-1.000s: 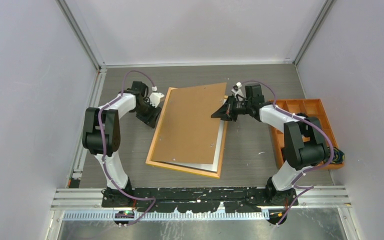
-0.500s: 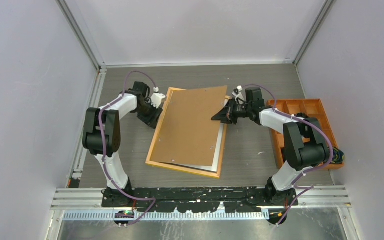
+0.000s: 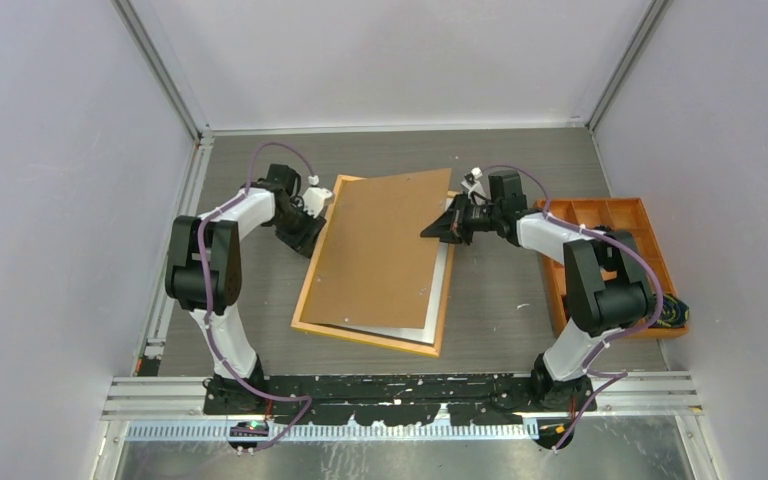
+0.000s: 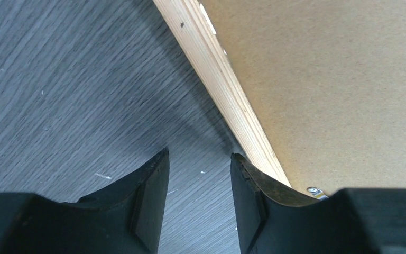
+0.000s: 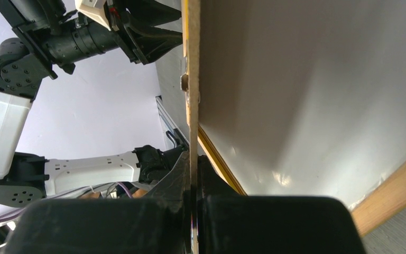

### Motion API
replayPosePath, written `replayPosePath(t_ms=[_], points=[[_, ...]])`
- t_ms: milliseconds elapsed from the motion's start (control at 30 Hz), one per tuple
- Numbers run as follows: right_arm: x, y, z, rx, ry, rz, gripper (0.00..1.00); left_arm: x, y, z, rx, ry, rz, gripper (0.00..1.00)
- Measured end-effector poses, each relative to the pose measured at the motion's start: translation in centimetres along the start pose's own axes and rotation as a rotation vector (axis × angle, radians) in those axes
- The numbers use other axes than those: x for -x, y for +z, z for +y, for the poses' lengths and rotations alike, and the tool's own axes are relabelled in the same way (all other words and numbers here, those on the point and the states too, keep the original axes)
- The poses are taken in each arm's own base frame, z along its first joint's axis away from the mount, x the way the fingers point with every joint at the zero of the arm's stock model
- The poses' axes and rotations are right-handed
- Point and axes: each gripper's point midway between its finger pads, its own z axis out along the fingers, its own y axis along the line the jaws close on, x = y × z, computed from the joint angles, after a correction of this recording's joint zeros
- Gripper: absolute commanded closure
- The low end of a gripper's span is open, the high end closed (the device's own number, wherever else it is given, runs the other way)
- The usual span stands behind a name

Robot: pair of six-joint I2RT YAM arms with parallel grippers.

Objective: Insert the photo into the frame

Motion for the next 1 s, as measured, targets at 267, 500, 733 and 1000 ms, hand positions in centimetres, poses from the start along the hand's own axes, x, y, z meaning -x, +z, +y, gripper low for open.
replayPosePath(t_ms=[267, 500, 733, 1000], points=[[0.7, 1.1, 0.3, -0.013, -0.016, 0.031, 0.99, -0.4, -0.2, -0.2, 0.008, 0.028, 0.009, 0.56], [1.1, 1.8, -0.3, -0.039, 0.003, 0.050, 0.80, -0.9, -0.7, -0.4, 0.007, 0.050, 0.020, 0.57], [1.9, 2.6, -1.5, -0.206, -0.012, 0.032, 0.34, -0.4, -2.6, -3.5, -0.096, 0.052, -0.023, 0.57], [2.1, 1.6, -3.0, -0.468, -0.101, 0.011, 0.00, -0.2, -3.7, -5.5, -0.176, 0.049, -0.053, 0.57]])
